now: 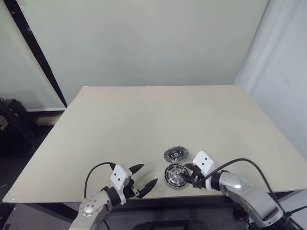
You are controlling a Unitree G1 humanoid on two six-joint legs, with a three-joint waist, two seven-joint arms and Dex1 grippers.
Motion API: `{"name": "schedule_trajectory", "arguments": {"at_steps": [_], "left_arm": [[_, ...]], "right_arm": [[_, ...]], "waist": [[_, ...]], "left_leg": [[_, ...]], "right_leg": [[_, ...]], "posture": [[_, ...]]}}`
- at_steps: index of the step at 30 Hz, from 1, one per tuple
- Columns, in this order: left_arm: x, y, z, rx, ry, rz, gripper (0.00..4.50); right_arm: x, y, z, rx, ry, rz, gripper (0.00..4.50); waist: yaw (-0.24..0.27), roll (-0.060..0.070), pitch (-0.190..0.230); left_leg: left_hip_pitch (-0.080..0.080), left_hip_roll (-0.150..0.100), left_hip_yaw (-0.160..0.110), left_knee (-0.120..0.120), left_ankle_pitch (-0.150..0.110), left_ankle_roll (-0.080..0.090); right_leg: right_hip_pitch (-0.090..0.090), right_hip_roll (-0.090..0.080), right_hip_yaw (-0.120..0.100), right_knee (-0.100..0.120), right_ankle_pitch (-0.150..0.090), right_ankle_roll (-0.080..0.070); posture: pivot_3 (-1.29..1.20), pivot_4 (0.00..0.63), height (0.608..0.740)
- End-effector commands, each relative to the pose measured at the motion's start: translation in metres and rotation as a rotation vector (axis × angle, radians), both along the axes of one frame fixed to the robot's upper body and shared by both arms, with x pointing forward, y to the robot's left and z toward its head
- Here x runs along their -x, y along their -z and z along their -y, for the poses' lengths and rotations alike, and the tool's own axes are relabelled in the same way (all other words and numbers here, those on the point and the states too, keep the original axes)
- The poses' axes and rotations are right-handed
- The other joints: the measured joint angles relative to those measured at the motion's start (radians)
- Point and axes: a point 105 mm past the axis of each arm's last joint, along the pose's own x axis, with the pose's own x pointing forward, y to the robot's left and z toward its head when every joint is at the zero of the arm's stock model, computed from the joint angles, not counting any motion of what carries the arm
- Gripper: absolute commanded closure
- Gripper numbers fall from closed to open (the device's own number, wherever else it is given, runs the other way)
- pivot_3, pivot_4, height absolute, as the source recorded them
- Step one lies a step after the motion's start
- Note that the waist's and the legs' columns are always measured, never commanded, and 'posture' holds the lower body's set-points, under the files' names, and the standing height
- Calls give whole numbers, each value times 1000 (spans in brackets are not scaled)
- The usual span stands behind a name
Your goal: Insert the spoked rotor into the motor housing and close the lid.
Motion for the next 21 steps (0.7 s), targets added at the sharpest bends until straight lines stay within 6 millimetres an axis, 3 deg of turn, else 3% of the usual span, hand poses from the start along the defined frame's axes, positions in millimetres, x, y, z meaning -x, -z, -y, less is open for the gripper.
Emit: {"name": "schedule_trajectory", "arguments": {"at_steps": [1,3,12,21], "left_arm": [[-7,-12,1,-10,22,57,0],[-9,-13,1,-10,24,62,0],[-9,-11,3,-7,28,65,0],[-3,-7,3,-4,20,54,0]], "right_arm": [[6,-24,1,143,-188,98,722],[8,-27,3,220,-266,110,14],[17,-14,2,490,-526,122,14],[19,4,-9,544,-583,117,14]], "waist": [[0,1,1],[1,0,0],[1,0,0],[4,0,0]], "left_leg": [[0,0,0,0,0,0],[0,0,-1,0,0,0],[-1,0,-1,0,0,0],[-1,0,-1,1,0,0]], "right_leg": [[0,0,0,0,0,0],[-1,0,-1,0,-1,-1],[0,0,-1,0,0,0],[0,0,-2,0,0,0]], "posture": [[0,0,740],[0,0,740],[0,0,740],[0,0,740]]}}
